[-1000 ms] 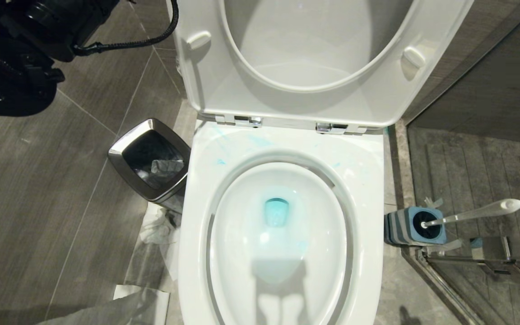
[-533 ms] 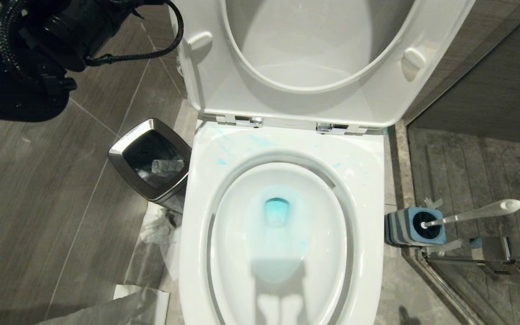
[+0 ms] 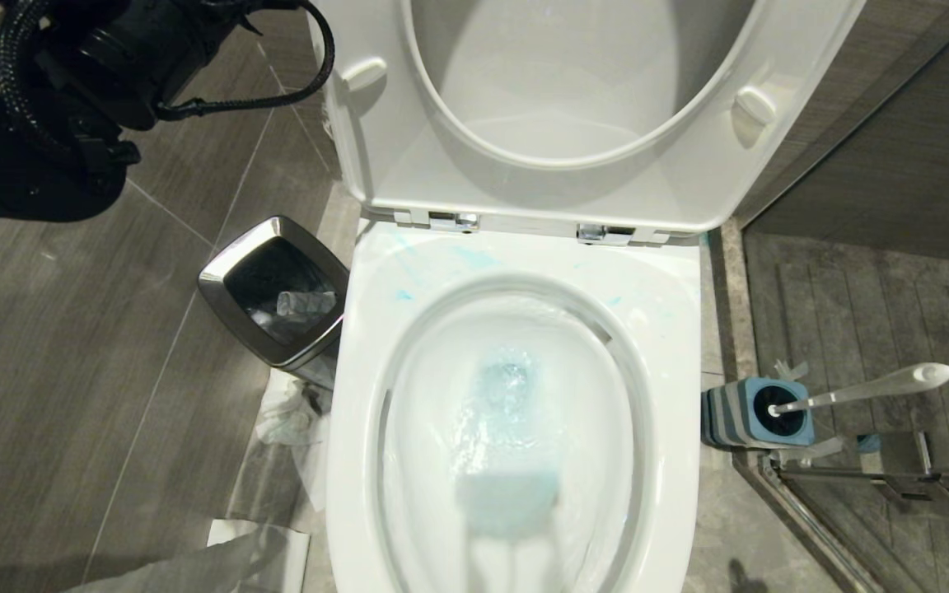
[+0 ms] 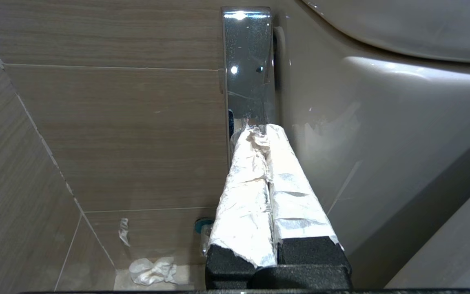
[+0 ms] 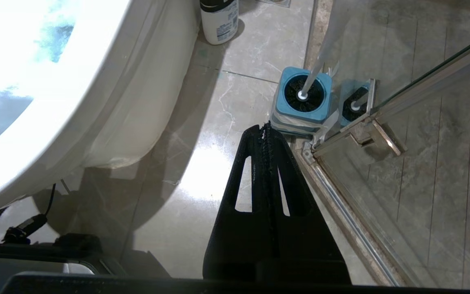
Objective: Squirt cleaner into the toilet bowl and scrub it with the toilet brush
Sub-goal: Flush the toilet
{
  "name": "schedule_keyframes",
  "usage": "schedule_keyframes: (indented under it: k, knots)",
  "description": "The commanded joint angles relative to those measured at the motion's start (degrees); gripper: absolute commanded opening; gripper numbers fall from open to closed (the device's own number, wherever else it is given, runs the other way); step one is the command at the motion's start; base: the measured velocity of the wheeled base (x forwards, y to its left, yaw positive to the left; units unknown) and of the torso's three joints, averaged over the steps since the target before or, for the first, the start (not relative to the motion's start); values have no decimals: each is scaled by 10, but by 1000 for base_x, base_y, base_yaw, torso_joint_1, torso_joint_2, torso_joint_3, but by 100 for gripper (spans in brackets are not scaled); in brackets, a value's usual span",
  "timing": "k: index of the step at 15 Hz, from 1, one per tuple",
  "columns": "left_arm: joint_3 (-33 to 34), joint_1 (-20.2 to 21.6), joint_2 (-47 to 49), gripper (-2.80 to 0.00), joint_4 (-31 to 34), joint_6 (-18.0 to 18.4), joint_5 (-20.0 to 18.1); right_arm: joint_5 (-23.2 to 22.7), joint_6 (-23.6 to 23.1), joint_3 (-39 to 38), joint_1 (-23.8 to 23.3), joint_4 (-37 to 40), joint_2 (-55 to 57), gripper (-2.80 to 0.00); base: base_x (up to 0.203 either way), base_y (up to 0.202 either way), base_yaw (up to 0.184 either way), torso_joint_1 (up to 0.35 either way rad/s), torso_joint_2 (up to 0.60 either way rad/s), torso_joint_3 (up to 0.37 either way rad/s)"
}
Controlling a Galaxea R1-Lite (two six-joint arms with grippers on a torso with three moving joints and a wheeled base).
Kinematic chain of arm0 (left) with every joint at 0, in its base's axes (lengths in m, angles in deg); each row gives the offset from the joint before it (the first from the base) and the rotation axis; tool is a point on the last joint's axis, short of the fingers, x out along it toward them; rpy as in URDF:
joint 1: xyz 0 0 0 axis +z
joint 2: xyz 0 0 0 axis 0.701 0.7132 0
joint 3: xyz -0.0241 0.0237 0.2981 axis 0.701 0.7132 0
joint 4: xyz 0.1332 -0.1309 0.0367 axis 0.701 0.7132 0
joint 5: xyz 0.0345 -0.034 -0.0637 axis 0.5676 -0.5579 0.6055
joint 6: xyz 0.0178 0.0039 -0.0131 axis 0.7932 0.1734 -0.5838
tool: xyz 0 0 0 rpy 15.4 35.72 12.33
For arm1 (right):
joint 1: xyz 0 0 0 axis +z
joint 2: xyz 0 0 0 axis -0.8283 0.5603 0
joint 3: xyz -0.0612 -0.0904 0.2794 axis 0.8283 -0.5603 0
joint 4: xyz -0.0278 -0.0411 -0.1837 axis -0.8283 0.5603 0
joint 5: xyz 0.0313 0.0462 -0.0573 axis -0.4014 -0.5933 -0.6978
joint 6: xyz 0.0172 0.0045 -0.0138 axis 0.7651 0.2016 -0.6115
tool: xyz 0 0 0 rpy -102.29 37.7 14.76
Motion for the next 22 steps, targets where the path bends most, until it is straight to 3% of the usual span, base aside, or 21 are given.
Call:
schedule_keyframes:
  k: [1,6,12,22]
  knots:
    - [0,0,1,-280,-2,0,0,0,0,-7,1,0,0,-280,0,0,0,0,0,0]
    - [-2,0,-10,-280,-1,11,0,0,0,-7,1,0,0,-280,0,0,0,0,0,0]
    - [-59,1,-26,-280,26,31,0,0,0,-7,1,0,0,-280,0,0,0,0,0,0]
    - [-58,10,-79,-280,49,53,4,0,0,-7,1,0,0,-280,0,0,0,0,0,0]
